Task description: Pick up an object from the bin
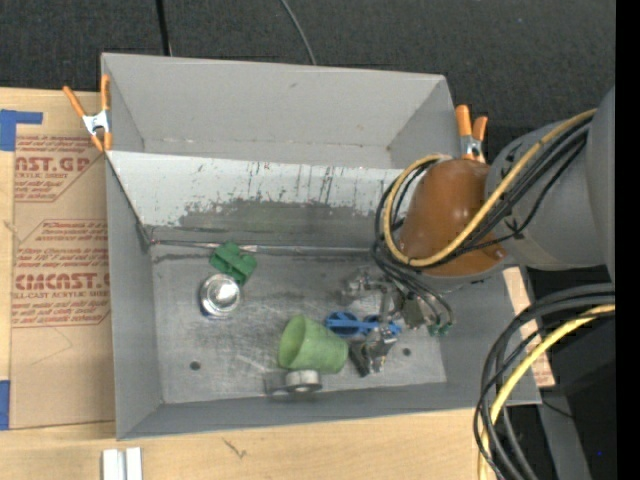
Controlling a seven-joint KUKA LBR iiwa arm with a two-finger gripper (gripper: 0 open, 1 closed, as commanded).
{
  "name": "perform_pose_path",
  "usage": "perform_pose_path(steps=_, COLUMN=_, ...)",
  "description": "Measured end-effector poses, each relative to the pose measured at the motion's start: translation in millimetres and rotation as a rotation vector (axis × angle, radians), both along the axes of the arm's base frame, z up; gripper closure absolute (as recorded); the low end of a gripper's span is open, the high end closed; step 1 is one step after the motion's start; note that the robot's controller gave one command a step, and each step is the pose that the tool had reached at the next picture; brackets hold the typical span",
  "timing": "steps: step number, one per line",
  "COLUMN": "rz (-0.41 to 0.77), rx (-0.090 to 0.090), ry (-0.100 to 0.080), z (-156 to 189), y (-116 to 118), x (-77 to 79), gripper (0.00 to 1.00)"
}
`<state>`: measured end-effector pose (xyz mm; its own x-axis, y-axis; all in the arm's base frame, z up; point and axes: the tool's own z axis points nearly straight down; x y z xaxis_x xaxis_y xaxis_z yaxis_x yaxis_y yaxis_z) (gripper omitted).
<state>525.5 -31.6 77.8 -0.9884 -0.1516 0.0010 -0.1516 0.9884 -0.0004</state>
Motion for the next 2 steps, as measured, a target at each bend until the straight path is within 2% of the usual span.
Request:
perform_pose_path(steps=1, rz=-0.001, rx=0.001, ry=-0.017, z=5.6, y=0.7, x=4.5, gripper=1.0)
perform_pose_path(steps=2, rz=0.043, rx=0.0, ry=-0.01, z=139.2, y=-9.5, x=-10.8, gripper=1.0)
